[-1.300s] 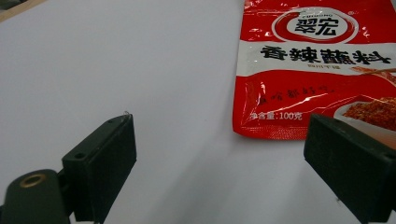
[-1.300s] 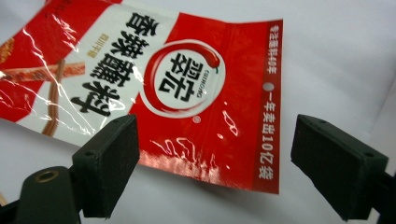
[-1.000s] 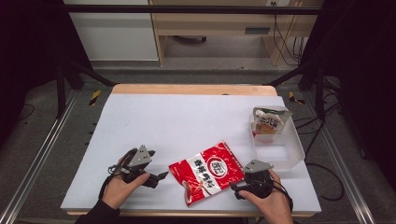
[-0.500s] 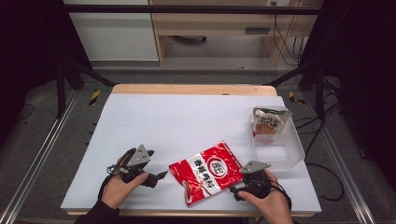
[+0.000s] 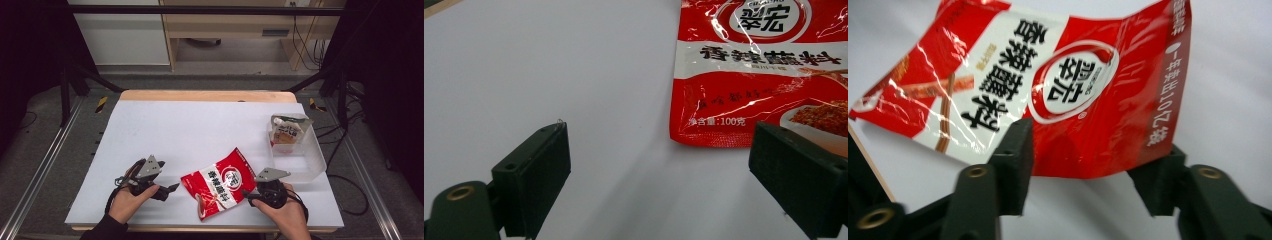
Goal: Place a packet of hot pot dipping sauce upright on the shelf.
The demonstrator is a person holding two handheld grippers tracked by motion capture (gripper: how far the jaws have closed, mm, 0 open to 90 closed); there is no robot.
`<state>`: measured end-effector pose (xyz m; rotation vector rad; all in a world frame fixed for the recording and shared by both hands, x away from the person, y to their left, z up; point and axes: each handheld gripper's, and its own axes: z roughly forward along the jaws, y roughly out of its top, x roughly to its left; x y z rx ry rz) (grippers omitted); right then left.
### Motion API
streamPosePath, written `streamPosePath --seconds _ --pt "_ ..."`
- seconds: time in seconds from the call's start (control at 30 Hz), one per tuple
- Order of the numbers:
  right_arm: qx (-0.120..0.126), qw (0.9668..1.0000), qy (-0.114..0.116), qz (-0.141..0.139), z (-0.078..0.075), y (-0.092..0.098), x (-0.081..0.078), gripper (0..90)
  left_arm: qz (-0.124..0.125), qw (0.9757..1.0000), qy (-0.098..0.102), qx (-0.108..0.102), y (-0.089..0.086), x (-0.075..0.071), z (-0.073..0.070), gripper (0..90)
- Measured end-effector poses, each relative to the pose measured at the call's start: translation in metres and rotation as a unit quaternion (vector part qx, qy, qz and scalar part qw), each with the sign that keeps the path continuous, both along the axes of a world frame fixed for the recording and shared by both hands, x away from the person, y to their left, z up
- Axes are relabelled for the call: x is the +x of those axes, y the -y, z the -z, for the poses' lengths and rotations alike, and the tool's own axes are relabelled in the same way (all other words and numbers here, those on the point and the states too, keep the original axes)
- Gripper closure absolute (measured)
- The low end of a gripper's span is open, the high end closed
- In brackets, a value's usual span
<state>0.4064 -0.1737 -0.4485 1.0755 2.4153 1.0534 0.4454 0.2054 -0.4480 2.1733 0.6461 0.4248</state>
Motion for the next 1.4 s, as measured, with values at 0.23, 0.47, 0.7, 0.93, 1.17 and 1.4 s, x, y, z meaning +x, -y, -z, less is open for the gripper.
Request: streamPosePath --seconds 0.23,0.47,0.7,0.93,1.17,1.4 --pt "-0.022 0.9994 -0.009 -0.023 -0.007 -0.015 0.003 70.3 -0.005 1.0 0.0 -0.003 -0.001 0.0 0.001 9.9" --pt "-0.051 0.9982 0.002 -0.03 -0.019 -0.026 0.017 85.5 -0.008 1.0 0.002 0.002 -0.005 0.001 0.0 9.9" --pt "-0.07 0.9956 0.037 -0.051 -0.035 -0.046 0.043 89.4 -0.017 0.9998 0.0 -0.004 -0.01 0.004 -0.001 10.2" --pt "-0.078 0.994 0.044 -0.063 -0.04 -0.061 0.063 89.5 -0.024 0.9996 -0.003 -0.012 -0.017 0.006 -0.001 10.2" --pt "-0.07 0.9931 0.047 -0.081 -0.048 -0.072 0.088 89.5 -0.028 0.9995 -0.005 -0.016 -0.018 0.008 -0.001 10.3" --pt "-0.074 0.9897 0.077 -0.095 -0.049 -0.086 0.087 89.6 -0.031 0.9994 -0.002 -0.017 -0.018 0.008 -0.002 11.0"
